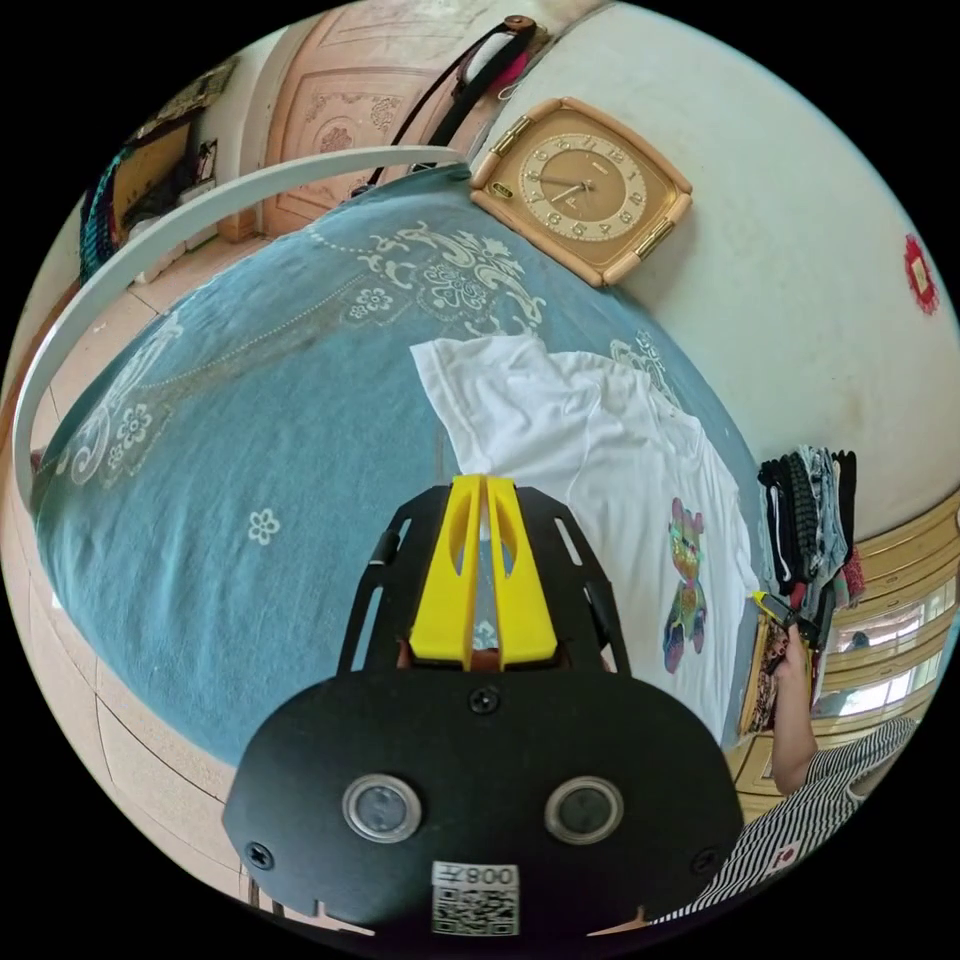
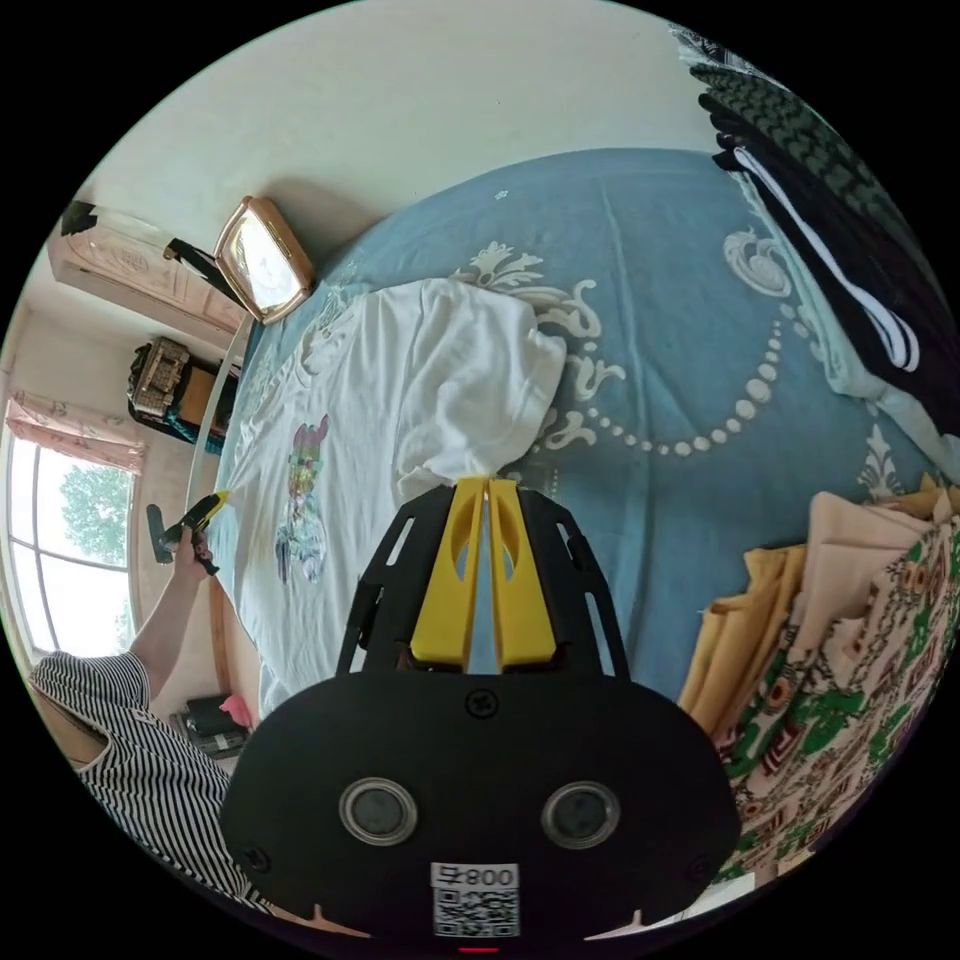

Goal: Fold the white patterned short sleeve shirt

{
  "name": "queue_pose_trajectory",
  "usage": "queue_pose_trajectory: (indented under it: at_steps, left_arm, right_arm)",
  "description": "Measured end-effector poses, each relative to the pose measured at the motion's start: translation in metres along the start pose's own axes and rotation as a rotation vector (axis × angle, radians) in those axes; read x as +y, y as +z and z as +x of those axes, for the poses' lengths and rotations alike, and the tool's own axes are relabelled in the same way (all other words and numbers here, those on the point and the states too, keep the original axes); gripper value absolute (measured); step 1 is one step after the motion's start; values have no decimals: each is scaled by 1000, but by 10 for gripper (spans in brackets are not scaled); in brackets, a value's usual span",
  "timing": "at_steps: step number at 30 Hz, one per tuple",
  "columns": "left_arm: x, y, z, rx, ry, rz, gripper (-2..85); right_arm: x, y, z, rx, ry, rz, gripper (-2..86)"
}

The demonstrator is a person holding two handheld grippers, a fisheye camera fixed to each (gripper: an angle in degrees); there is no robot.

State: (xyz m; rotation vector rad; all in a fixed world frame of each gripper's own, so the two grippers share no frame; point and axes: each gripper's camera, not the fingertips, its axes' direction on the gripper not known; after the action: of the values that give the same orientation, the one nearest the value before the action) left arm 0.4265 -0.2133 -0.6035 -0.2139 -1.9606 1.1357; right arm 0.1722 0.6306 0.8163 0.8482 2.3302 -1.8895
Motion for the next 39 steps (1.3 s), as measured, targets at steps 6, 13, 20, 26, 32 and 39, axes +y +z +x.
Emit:
queue_pose_trajectory:
  at_steps: [6, 13, 20, 26, 32, 39]
  left_arm:
    - [3, -8, -11, -36, -4, -24, 22]
    - [8, -35, -24, -6, -49, 64, 60]
    - [-23, -36, -21, 41, -20, 69, 77]
    - [-51, -22, -18, -4, 13, 25, 77]
    - [-65, -5, -26, -77, -60, -33, 32]
    - [-66, -27, -27, -116, -7, 5, 9]
  right_arm:
    - [11, 1, 22, -32, 23, -66, 7]
    - [13, -14, 32, 24, 76, 16, 37]
    - [-56, -10, 9, 155, -98, 43, 61]
    - [-85, 21, -12, 306, -215, -48, 58]
    - [-84, 35, -26, 375, -264, -61, 35]
    - [-90, 10, -22, 385, -220, -29, 11]
